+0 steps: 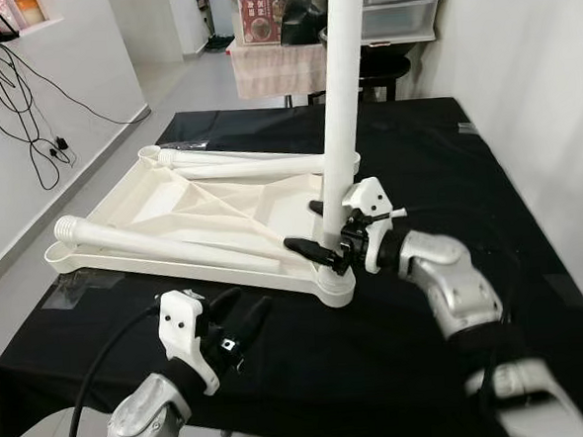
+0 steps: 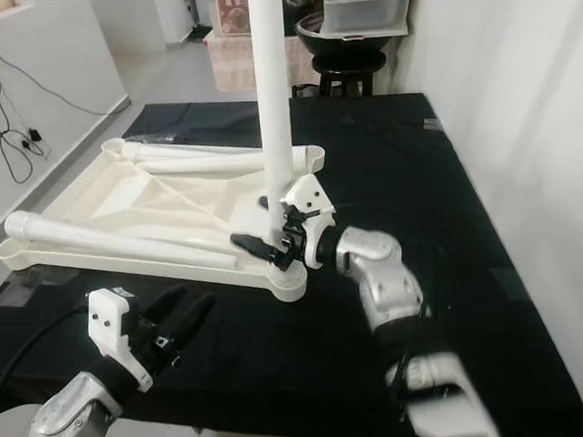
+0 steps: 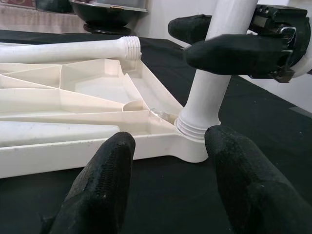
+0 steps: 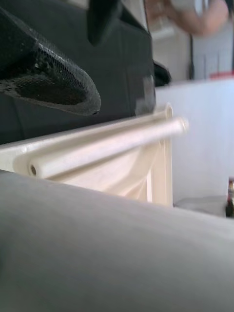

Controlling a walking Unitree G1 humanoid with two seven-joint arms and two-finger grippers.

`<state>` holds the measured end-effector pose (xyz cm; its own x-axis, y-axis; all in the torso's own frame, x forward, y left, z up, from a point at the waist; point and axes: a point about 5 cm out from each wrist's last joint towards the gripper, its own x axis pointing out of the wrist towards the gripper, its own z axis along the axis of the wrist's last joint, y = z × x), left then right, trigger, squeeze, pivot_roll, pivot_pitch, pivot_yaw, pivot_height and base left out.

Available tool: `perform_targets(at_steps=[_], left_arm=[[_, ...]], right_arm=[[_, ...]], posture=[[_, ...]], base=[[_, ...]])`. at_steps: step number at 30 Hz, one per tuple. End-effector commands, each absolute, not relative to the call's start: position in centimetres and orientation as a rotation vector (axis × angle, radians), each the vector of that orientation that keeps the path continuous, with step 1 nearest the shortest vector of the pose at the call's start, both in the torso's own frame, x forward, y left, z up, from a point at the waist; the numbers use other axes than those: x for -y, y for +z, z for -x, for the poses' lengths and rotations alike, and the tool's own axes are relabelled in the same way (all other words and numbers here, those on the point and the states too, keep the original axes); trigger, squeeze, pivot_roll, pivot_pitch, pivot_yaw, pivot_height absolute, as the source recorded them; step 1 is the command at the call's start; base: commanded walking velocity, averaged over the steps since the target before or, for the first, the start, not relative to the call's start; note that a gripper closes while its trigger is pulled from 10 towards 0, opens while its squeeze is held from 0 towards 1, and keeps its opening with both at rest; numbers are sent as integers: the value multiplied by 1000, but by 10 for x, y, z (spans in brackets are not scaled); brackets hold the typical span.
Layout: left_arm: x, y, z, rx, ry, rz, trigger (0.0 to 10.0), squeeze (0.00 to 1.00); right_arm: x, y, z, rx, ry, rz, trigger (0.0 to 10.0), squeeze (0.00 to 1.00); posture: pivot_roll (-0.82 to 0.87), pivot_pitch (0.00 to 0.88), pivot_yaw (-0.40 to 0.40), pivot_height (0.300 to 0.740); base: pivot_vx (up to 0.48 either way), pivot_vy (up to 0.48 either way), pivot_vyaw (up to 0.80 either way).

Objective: Building children table

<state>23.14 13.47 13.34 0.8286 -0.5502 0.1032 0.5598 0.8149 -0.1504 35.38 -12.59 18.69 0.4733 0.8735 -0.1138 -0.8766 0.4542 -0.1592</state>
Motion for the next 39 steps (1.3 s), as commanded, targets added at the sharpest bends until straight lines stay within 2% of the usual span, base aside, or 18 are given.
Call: perform_targets(at_steps=[1, 6, 7, 16, 19, 24, 25, 26, 27, 28, 30, 31, 32, 33, 34, 37, 38, 39], left_arm=[[-135, 129, -232, 39, -588, 179, 10000, 0], [-134, 128, -232, 38, -589, 179, 10000, 0], [-133, 128, -232, 38, -590, 179, 10000, 0], [-133, 128, -232, 37, -593, 183, 10000, 0], [-133, 128, -232, 36, -595, 186, 10000, 0], [-134, 129, -232, 37, -597, 187, 10000, 0], [-135, 129, -231, 38, -596, 186, 10000, 0], [-137, 129, -231, 39, -594, 186, 10000, 0], [-138, 130, -231, 39, -592, 185, 10000, 0], [-138, 130, -231, 40, -590, 186, 10000, 0], [-138, 130, -231, 40, -590, 186, 10000, 0], [-138, 130, -231, 39, -589, 186, 10000, 0], [-138, 130, -231, 39, -589, 186, 10000, 0], [-138, 129, -232, 36, -594, 184, 10000, 0], [-138, 128, -233, 33, -600, 181, 10000, 0], [-138, 128, -233, 32, -604, 178, 10000, 0], [-138, 127, -234, 35, -596, 177, 10000, 0], [-138, 127, -234, 35, -596, 177, 10000, 0]], right_arm=[[119, 181, -353, -38, 1164, 191, 10000, 0], [121, 181, -357, -60, 1202, 175, 10000, 0], [122, 182, -358, -64, 1211, 178, 0, 0], [129, 180, -355, -56, 1239, 159, 0, 0], [134, 176, -354, -46, 1197, 156, 0, 0], [141, 162, -350, -80, 1021, 186, 0, 0], [139, 151, -347, -97, 855, 191, 0, 0], [145, 150, -352, -65, 403, 86, 0, 0], [157, 146, -348, -79, 65, 8, 0, 0], [139, 134, -334, -132, 69, -57, 0, 0], [139, 134, -334, -132, 69, -57, 0, 0], [122, 131, -323, -139, 127, -22, 0, 0], [122, 131, -323, -139, 127, -22, 0, 0], [113, 130, -324, -141, 220, 13, 0, 0], [110, 129, -328, -144, 271, 46, 0, 0], [113, 130, -334, -139, 267, 67, 0, 0], [116, 133, -341, -134, 269, 84, 6706, 0], [116, 133, -341, -134, 269, 84, 6706, 0]], posture=[[26, 0, 4, 740], [27, 0, 3, 740], [27, 0, 4, 740], [19, 0, 11, 740], [13, 1, 15, 740], [9, 11, 7, 740], [5, 16, -1, 740], [-9, 19, 6, 740], [-9, 19, 6, 740], [-15, 18, 22, 740], [-15, 18, 22, 740], [-11, 17, 24, 740], [-11, 17, 24, 740], [-7, 5, 17, 740], [-1, 0, 9, 740], [-1, 0, 9, 740], [-2, 0, 16, 740], [-2, 0, 16, 740]], base=[[0, 0, 0], [0, 0, 0], [0, 0, 0], [0, 0, 0], [0, 0, 0], [0, 0, 0], [0, 0, 0], [0, 0, 0], [0, 0, 0], [0, 0, 0], [0, 0, 0], [0, 0, 0], [0, 0, 0], [0, 0, 0], [0, 0, 0], [0, 0, 0], [0, 0, 0], [0, 0, 0]])
